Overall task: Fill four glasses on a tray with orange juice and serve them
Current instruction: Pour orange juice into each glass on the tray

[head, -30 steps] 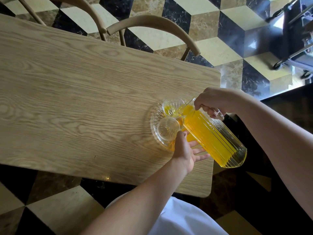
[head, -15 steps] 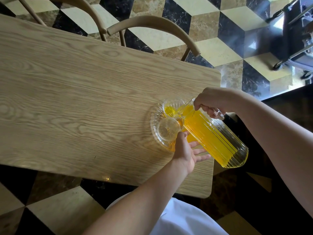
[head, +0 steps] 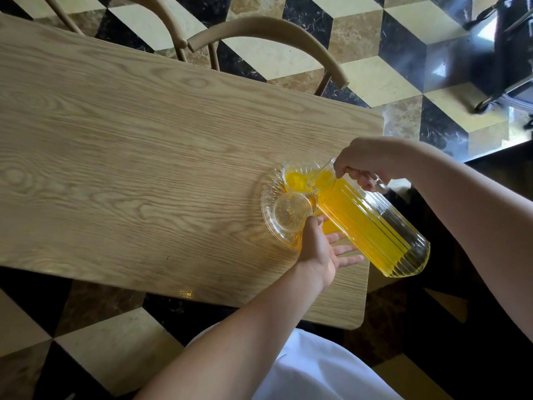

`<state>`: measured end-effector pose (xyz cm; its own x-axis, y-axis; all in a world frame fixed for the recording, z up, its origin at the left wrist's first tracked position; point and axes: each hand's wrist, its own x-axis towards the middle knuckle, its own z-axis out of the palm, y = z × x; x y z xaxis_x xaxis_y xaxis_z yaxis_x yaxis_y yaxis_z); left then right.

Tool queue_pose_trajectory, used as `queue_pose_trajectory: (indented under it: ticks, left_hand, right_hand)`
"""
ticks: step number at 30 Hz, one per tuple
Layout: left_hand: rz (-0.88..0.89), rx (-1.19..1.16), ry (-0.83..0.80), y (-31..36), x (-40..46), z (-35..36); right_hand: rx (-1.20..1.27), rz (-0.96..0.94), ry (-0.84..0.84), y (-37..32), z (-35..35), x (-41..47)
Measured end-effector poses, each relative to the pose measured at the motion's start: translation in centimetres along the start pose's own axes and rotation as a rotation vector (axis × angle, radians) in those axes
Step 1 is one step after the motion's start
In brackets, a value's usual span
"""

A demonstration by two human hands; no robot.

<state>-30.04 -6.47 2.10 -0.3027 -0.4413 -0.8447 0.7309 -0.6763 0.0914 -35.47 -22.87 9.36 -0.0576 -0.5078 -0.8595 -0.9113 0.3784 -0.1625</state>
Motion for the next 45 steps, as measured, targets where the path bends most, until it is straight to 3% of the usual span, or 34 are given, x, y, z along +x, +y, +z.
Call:
queue_pose_trajectory:
  ticks: [13,21,28,34,45]
  left_hand:
    - [0.008,-0.006,0.005,0.14,-0.30,-0.30]
    - [0.010,0.004,-0.010,-0.03,-0.33,-0.36]
    - [0.010,0.025,-0.007,-0.20,-0.24,-0.46]
    - [0.006,0.020,-0.004,-0.24,-0.37,-0.30]
    - [0.009,0.029,0.003,-0.01,-0.37,-0.34]
  right_hand:
    - [-0.022,-0.034,-0.025,-0.37,0.04,0.32]
    - [-0.214,-0.144,-0.014,-0.38,0.18,0.48]
    - [-0.135,-0.122,-0.031,-0.14,0.29,0.24]
    - [-0.044,0.032,-0.032,-0.38,0.25,0.44]
    - [-0.027,0.026,-0.050,-0.81,0.47,0.18]
